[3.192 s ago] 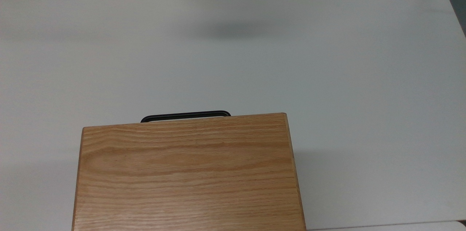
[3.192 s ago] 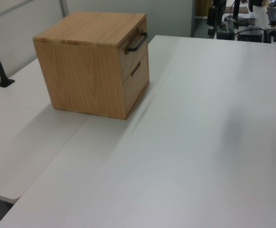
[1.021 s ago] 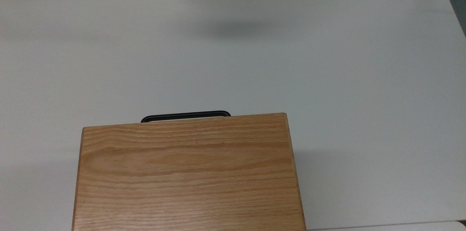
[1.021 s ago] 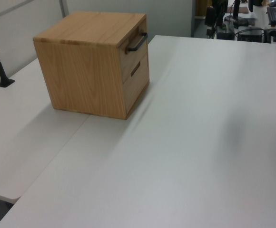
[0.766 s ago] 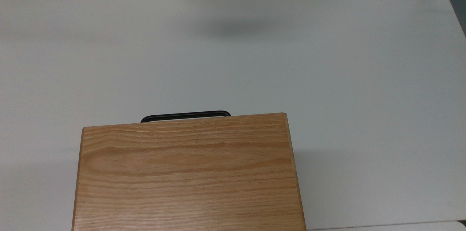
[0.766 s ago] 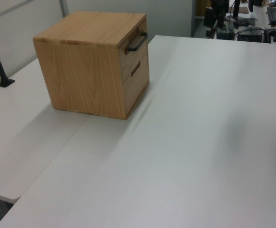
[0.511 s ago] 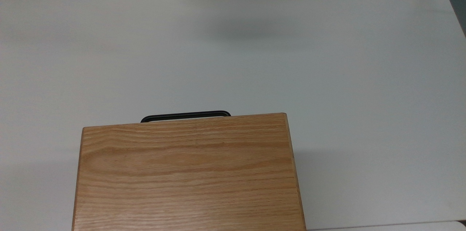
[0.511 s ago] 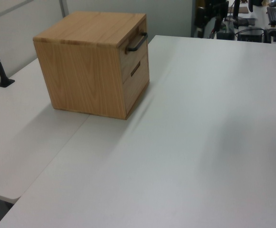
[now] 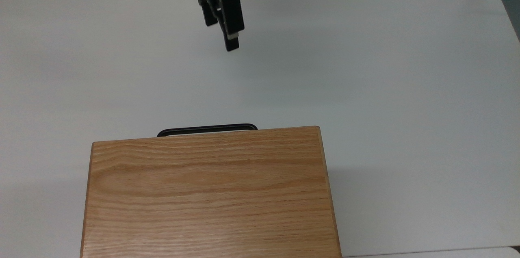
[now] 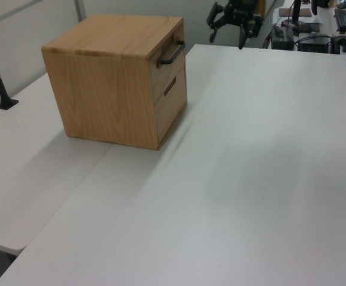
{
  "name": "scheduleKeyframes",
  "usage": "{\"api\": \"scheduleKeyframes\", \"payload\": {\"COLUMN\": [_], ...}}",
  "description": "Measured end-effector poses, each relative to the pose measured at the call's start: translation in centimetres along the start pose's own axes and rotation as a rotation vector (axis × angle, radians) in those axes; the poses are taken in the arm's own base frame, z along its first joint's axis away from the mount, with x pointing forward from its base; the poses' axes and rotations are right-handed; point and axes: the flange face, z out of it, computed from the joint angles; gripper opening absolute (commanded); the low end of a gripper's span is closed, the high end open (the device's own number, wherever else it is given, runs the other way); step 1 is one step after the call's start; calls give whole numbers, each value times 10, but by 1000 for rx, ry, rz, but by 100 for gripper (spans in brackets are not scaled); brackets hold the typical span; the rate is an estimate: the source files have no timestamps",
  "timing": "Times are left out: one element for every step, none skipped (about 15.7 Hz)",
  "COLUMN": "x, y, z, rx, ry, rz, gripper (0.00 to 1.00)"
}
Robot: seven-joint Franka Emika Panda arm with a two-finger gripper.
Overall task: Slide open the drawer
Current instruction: 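Move the gripper down toward the black handle of the upper drawer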
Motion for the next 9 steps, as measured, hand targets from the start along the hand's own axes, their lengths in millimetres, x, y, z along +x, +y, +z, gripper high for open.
{"api": "scheduleKeyframes", "payload": {"x": [6,14,26,37,49,61,70,78,85], "y": [-2,-2,-1,1,1,2,2,1,-1], "z": [3,5,7,8,8,9,12,15,20], "rx": [35,68,100,133,166,185,198,206,211], "ry": [-3,-9,-17,-23,-28,-35,-42,-48,-53], "rz": [30,66,105,142,179,209,232,249,261], "gripper": [73,66,64,59,56,55,55,55,55]}}
